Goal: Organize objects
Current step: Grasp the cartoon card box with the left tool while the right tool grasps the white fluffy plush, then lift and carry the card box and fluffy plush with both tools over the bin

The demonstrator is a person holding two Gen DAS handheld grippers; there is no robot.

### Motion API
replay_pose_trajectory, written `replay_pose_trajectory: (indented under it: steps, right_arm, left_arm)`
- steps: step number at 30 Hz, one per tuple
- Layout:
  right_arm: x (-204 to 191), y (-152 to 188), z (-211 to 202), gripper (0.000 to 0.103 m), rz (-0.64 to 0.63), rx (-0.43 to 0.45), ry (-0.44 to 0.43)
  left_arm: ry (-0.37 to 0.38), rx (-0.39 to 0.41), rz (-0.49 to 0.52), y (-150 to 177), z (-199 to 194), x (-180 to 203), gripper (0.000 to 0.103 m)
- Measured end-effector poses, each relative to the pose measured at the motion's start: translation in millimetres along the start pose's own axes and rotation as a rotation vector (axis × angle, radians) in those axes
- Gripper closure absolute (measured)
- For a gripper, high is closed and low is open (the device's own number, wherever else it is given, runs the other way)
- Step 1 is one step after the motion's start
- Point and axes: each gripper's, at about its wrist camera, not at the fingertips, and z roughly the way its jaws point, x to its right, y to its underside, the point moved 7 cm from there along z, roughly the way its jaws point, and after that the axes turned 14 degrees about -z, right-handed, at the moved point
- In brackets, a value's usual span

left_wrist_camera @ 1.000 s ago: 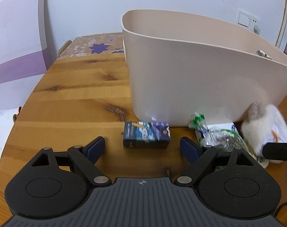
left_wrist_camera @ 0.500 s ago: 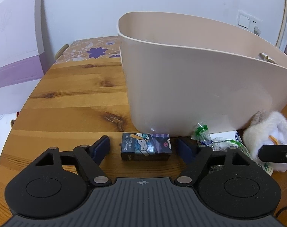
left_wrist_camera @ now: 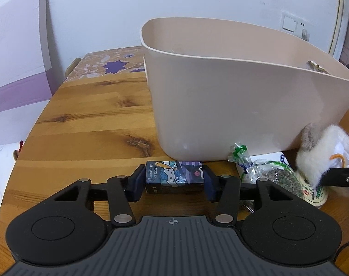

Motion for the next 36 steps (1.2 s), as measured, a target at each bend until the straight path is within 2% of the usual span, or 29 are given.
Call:
replay_pose_trajectory:
  steps: [8,22,36]
  right_arm:
    - [1.9,0.4,-13.1,0.081,0.008,0.008,0.010]
    - [14.4,12.0,-54.0,0.081,0.032,0.063,0.027]
    - [19.9,0.2,-97.9,0.081,0.024,0.157,0.041]
  left_arm:
    - [-0.002,0.023,0.030,6.7,-23.1,3.0,0.052]
    - [0.028,0.068,0.013,8.4,-69.7,7.1,0.052]
    - [0.073,0.163,0.051,-9.4,-117.5,30.3,0.052]
